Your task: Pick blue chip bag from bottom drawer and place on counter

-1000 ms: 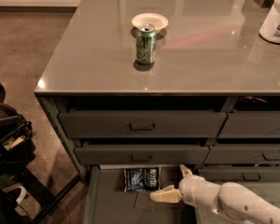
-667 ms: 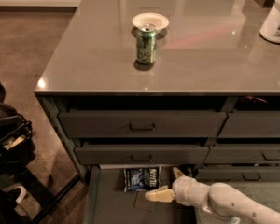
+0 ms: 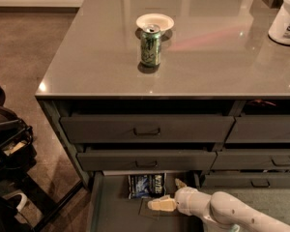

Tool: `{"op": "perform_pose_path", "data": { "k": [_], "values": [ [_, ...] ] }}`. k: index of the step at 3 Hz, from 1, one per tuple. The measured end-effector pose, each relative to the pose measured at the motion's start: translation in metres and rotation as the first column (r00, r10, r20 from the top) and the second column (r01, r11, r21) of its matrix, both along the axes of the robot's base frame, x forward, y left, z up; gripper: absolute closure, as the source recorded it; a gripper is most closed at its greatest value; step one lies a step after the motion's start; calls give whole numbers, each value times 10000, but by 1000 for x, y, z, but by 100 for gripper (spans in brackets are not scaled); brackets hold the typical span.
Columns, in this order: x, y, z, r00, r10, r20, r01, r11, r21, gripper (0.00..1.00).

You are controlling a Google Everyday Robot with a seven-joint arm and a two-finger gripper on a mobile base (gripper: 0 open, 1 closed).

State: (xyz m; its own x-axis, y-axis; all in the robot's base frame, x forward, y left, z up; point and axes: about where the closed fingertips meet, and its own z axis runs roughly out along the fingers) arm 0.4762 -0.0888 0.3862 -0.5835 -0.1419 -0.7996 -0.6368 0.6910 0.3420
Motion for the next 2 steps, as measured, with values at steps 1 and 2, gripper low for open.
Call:
{"op": "perform_pose_path", "data": {
  "k": [1,2],
  "values": [
    [2,6,-15,9997,-195,115,197,9997,-118,0],
    [18,24,-46,9978,-34,666,40,9999,-93,0]
  ]
}}
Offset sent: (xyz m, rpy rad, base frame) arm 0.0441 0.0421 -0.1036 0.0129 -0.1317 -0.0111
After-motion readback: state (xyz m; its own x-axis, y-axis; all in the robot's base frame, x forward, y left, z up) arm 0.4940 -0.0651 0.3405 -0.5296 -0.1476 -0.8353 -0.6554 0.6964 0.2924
